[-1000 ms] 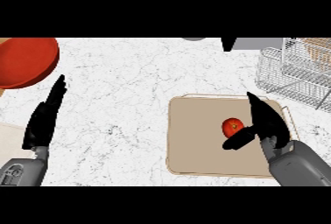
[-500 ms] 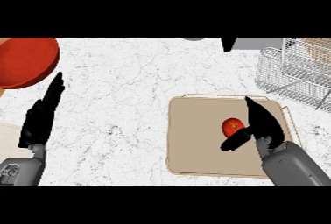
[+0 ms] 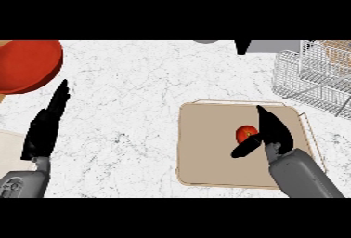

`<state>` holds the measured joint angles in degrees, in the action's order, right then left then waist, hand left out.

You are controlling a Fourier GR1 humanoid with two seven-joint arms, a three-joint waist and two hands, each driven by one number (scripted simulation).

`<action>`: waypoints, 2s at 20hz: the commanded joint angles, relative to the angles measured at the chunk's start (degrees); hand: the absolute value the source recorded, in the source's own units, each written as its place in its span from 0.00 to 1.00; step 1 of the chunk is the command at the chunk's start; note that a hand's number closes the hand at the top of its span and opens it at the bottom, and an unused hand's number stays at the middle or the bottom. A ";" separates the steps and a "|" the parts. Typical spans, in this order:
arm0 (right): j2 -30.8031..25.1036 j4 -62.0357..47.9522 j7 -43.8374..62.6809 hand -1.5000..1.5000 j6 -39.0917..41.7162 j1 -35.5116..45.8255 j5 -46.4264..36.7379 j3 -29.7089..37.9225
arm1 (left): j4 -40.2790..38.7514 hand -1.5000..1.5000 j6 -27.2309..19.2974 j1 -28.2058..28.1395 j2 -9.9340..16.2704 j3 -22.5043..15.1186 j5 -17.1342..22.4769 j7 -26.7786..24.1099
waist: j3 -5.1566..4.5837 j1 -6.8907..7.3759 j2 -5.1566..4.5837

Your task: Pick the tomato from the tray and place it in the tiered basket

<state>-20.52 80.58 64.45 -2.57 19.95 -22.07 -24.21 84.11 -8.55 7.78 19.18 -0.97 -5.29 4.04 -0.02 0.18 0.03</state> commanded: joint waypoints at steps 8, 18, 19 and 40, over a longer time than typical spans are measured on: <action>7.29 -6.70 2.96 0.00 2.20 0.94 -2.83 4.60 | -4.22 0.50 1.83 1.73 -0.64 3.17 -1.28 -1.93 | 0.00 -0.26 -0.04; 7.40 -9.05 -2.50 1.00 11.40 3.44 -4.66 2.03 | 0.00 0.50 0.07 0.01 -3.36 1.06 -4.69 -0.54 | 0.02 -0.03 -0.01; 8.85 -6.46 -1.63 1.00 8.54 0.18 -6.51 1.42 | -3.83 0.50 0.82 1.06 -4.01 2.43 -3.43 -2.72 | 0.00 -0.26 -0.01; 15.13 -21.36 -11.43 1.00 -20.89 31.32 -27.42 10.09 | -2.18 0.50 3.66 1.62 -2.83 3.72 -3.08 -1.74 | -0.02 0.68 -0.10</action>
<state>-3.90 58.96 52.27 -16.78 47.01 -44.29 -14.92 82.24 -5.06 9.63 16.30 2.23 -8.68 2.86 0.00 1.41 -0.20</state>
